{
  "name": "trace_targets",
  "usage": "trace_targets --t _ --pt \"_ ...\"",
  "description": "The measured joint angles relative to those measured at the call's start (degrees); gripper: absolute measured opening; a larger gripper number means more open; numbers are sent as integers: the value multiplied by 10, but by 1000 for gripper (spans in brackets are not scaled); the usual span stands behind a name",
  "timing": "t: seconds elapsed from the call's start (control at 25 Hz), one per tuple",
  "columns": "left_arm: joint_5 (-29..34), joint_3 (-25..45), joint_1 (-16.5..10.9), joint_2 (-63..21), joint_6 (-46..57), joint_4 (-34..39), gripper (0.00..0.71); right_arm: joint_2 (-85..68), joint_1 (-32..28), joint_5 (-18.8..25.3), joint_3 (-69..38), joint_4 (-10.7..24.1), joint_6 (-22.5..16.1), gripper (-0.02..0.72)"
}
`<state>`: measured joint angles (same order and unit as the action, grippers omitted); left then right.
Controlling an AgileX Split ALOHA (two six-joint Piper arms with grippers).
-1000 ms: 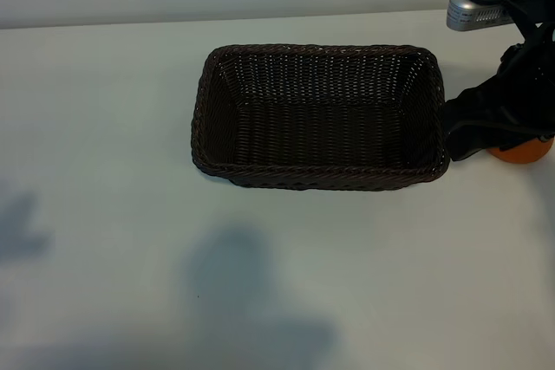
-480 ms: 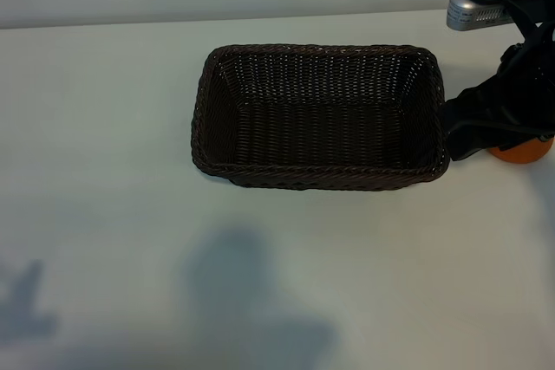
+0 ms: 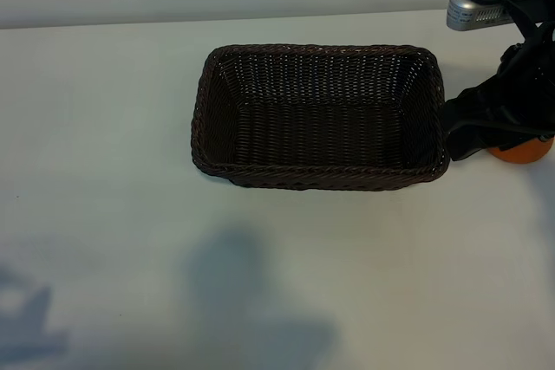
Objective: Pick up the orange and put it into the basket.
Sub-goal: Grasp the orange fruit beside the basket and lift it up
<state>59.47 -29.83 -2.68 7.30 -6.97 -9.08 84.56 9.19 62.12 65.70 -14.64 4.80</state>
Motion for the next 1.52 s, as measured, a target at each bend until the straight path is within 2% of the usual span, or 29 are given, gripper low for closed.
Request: trace_targets --t 0.36,0.8,1.04,1.28,1.44,1.52 --pt "27 12 0 0 0 -3 596 0 0 0 0 0 2 527" --pt "28 12 0 0 0 -3 594 0 0 -1 0 0 4 527" --pt "28 12 0 -30 0 -3 594 0 0 -21 0 6 -4 527" --pt "31 12 0 -77 0 -3 594 1 0 -65 0 66 -48 527" --pt "31 12 0 -78 0 -3 594 2 -2 -101 0 139 -121 527" --pt "31 12 0 -78 0 -3 594 7 -11 -115 0 165 -149 527"
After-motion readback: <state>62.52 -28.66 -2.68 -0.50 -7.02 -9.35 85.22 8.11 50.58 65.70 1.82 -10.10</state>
